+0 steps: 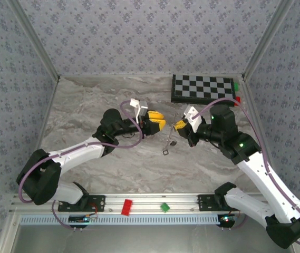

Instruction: Put the keys on the keyring

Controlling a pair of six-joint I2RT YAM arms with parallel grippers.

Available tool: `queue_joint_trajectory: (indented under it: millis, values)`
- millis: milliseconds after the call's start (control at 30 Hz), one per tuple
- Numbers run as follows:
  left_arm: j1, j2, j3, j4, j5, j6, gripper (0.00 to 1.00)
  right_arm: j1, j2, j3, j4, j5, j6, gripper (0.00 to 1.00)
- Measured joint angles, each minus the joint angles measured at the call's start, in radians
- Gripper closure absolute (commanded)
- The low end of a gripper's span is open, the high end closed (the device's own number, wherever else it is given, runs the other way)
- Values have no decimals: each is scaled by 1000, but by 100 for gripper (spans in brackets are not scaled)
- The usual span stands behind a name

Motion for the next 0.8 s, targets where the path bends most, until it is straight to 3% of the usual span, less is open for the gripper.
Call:
queue_joint_trajectory:
  millis: [800]
  values:
    - [-62, 47, 49, -121, 11, 117, 67, -12, 14, 20, -8, -54, 0, 100]
